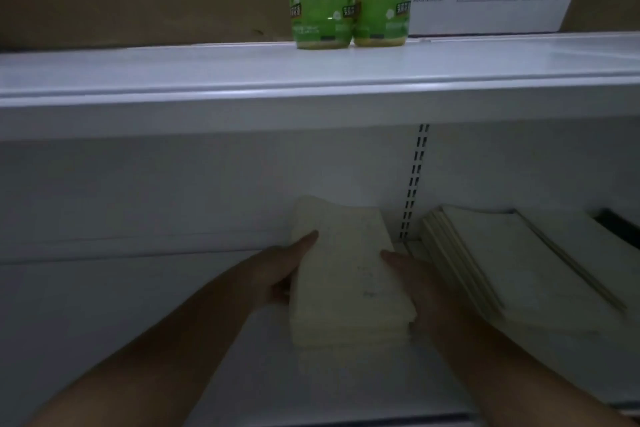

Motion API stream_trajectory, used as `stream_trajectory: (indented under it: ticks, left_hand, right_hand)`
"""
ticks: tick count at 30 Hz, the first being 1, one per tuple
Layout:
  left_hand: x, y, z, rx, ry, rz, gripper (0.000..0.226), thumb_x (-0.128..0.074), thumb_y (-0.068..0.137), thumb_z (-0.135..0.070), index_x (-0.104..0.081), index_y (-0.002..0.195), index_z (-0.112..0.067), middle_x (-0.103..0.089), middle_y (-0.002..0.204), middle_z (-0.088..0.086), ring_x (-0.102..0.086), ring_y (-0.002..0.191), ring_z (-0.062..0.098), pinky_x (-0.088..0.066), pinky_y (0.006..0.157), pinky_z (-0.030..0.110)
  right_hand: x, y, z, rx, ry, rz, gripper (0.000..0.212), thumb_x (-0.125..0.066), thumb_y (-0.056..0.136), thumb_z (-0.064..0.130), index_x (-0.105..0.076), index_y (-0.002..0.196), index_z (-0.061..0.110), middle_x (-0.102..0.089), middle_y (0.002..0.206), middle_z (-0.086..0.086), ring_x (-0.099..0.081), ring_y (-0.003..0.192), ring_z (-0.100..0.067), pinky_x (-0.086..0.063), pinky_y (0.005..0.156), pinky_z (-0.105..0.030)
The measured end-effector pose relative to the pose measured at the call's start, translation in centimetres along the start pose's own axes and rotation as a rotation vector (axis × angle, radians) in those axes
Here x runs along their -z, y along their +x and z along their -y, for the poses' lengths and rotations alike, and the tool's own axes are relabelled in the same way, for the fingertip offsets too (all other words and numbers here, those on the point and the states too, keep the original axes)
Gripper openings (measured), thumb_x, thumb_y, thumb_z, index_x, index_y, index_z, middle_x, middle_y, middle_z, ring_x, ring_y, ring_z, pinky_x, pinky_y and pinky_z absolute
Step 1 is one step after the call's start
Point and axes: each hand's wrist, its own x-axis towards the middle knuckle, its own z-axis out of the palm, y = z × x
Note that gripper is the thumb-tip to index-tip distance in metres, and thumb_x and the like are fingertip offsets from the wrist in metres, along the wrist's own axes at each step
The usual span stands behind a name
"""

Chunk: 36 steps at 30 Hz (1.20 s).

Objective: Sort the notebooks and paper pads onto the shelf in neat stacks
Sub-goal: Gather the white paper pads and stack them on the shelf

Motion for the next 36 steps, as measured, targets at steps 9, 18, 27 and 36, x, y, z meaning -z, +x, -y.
stream_trajectory:
  ticks: [9, 18, 27, 36]
  left_hand:
    - [1.7, -3.2, 8.3, -0.225, 0.666, 0.041, 0.098, -0.081, 0.067, -0.045, -0.024, 0.145, -0.029, -0.048, 0.133, -0.005, -0.049, 0.123, 0.012, -0.047, 0.095, 0.027]
    - [-0.3, -3.6, 9.1, -0.37, 1.027, -0.274, 0.045, -0.059, 0.084, -0.054, -0.057, 0.119, -0.025, -0.061, 0.118, -0.004, -0.055, 0.109, 0.013, -0.043, 0.087, 0.023]
    - [0.4, -2.9, 6.7, -0.152, 0.487, -0.022, 0.117, -0.084, 0.06, -0.013, -0.013, 0.152, -0.026, -0.046, 0.14, -0.007, -0.055, 0.116, 0.018, -0.05, 0.092, 0.031]
    - [-1.4, -2.3, 6.4, -0.261, 0.263, -0.061, 0.097, -0.058, 0.041, -0.012, -0.038, 0.135, -0.027, -0.059, 0.113, -0.002, -0.056, 0.093, 0.01, -0.053, 0.081, 0.036]
  right_hand:
    - [0.8, 0.3, 0.3, 0.127, -0.193, 0.056, 0.039, -0.054, 0.093, 0.04, -0.057, 0.124, 0.017, -0.06, 0.121, 0.0, -0.06, 0.108, -0.025, -0.047, 0.096, -0.041]
    - [2.1, -0.8, -2.3, 0.222, -0.19, 0.25, 0.04, -0.066, 0.076, 0.021, -0.062, 0.115, 0.027, -0.07, 0.11, 0.004, -0.066, 0.101, -0.019, -0.049, 0.091, -0.035]
    - [2.8, -0.9, -1.3, 0.213, -0.221, 0.358, 0.042, -0.067, 0.08, 0.025, -0.058, 0.121, 0.024, -0.069, 0.112, 0.006, -0.066, 0.102, -0.013, -0.051, 0.088, -0.027]
    - [1.0, 0.0, -1.5, 0.186, -0.155, 0.29, 0.037, -0.045, 0.091, -0.003, -0.061, 0.099, 0.03, -0.068, 0.095, 0.009, -0.064, 0.09, -0.018, -0.051, 0.074, -0.031]
